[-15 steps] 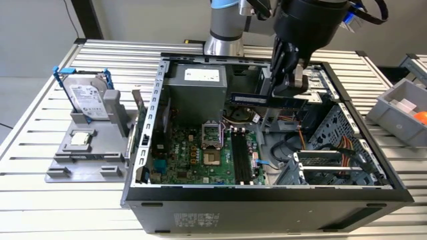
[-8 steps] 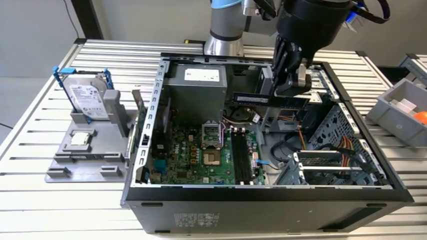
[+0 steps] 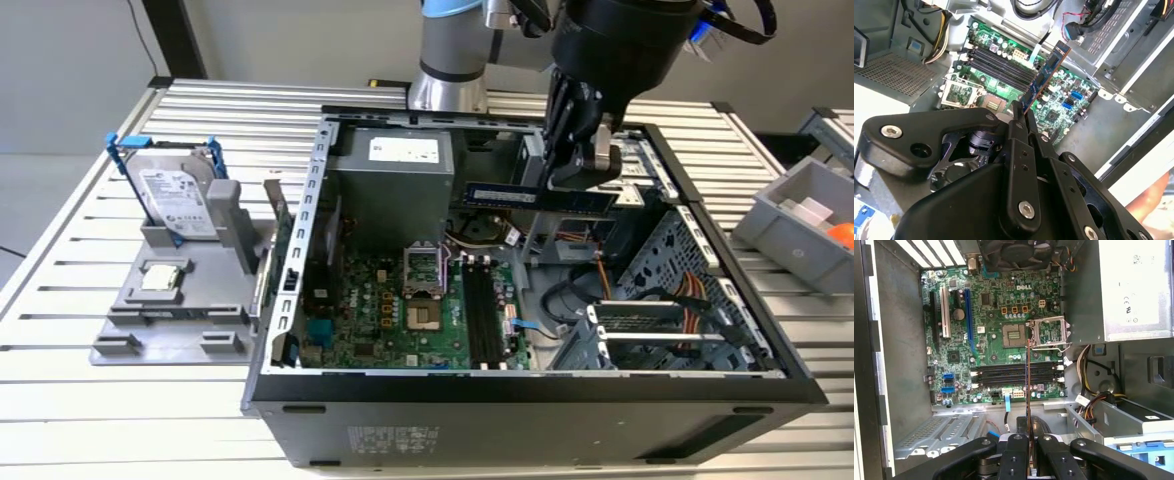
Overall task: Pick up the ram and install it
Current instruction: 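Pick up the ram and move it above insertion slot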
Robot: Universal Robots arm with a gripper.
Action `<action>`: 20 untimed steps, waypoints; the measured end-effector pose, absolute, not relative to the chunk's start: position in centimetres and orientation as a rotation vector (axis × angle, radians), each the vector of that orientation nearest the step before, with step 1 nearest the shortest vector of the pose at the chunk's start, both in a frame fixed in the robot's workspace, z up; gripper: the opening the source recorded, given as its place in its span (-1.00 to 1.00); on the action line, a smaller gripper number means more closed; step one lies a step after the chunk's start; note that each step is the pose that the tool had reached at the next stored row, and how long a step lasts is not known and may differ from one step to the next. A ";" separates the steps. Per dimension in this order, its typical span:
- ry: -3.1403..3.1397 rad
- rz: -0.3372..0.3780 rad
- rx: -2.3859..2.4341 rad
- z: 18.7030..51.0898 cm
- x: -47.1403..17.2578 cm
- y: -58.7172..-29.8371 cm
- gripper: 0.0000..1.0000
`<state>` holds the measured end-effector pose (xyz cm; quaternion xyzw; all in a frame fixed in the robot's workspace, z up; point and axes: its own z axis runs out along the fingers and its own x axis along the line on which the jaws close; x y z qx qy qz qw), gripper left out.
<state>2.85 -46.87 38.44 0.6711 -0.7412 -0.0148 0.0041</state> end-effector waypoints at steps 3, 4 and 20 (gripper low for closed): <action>-2.322 -0.046 2.103 38.4 2.9 -46.9 -1.00; -2.323 -0.046 2.103 38.4 2.9 -46.9 -1.00; -2.425 -0.047 1.986 38.4 2.8 -46.8 -1.00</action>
